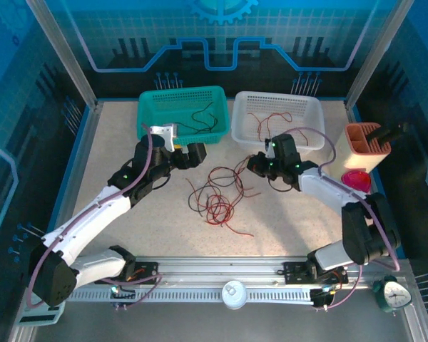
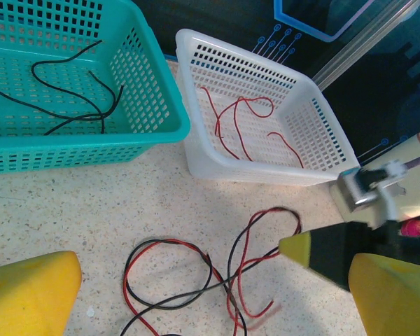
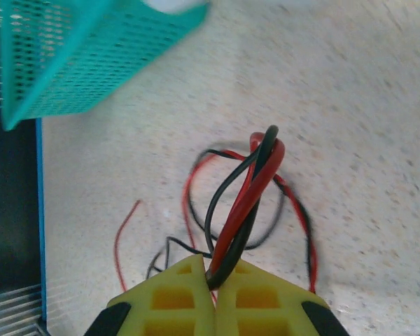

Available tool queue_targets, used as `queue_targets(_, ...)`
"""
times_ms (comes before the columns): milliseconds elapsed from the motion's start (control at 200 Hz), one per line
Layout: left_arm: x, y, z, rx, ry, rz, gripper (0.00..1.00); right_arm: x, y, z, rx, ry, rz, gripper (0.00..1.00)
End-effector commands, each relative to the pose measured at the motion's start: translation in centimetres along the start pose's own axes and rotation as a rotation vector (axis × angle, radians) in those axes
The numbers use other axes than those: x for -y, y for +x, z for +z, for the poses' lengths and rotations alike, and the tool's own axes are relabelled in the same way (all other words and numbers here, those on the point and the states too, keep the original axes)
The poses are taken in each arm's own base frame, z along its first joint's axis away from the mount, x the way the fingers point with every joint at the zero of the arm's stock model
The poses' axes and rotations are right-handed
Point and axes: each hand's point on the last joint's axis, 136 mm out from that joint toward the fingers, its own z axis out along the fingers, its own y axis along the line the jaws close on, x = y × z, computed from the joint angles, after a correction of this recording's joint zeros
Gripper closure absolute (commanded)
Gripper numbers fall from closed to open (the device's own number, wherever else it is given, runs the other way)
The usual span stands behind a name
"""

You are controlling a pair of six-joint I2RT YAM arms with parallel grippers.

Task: Untangle the cables

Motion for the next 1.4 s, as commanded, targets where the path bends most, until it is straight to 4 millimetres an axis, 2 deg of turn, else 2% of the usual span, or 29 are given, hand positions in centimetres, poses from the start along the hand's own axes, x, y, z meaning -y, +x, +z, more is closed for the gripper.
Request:
queue_targets(0,1.7,-1.0,-0.4,0.023,0.06,-0.026,0.01,-3.5,-0.6,-2.3,0.015,-0.037,-0.168,1.0)
queue_targets(105,1.8,-1.2,-0.4,0.032,0.065,-0.045,0.01,-6.4,-1.3,-3.8,0.055,-0.101,-0.3,1.0)
queue_targets(255,2.2,-1.9,-0.5,0.053,0.081,-0.077,0.01,-9.7,-2.3,-5.9,0.102,-0.19,-0.423,1.0)
queue_targets(440,3.1,-3.0,-0.9,0.079,0.115,-0.101,0.01,-13.8,-3.3,-8.9,0.191,-0.317,-0.522,1.0)
queue_targets(550,3.4,-3.3,-1.1,0.086,0.121,-0.098,0.01,-15.5,-3.4,-10.4,0.234,-0.394,-0.558,1.0)
queue_targets(635,3.4,-3.3,-1.1,0.087,0.12,-0.093,0.01,-16.2,-3.2,-11.2,0.269,-0.444,-0.576,1.0)
queue_targets(750,3.2,-3.0,-1.0,0.079,0.117,-0.09,0.01,-16.0,-3.3,-11.3,0.287,-0.438,-0.569,1.0)
queue_targets(915,3.0,-2.7,-0.8,0.07,0.111,-0.089,0.01,-16.8,-3.9,-12.5,0.331,-0.454,-0.574,1.0)
queue_targets(1215,3.7,-3.2,-1.1,0.067,0.134,-0.088,0.01,-20.3,-6.3,-16.6,0.407,-0.554,-0.54,1.0)
queue_targets(1395,3.9,-3.3,-1.2,0.066,0.134,-0.081,0.01,-22.2,-7.3,-19.9,0.463,-0.644,-0.504,1.0)
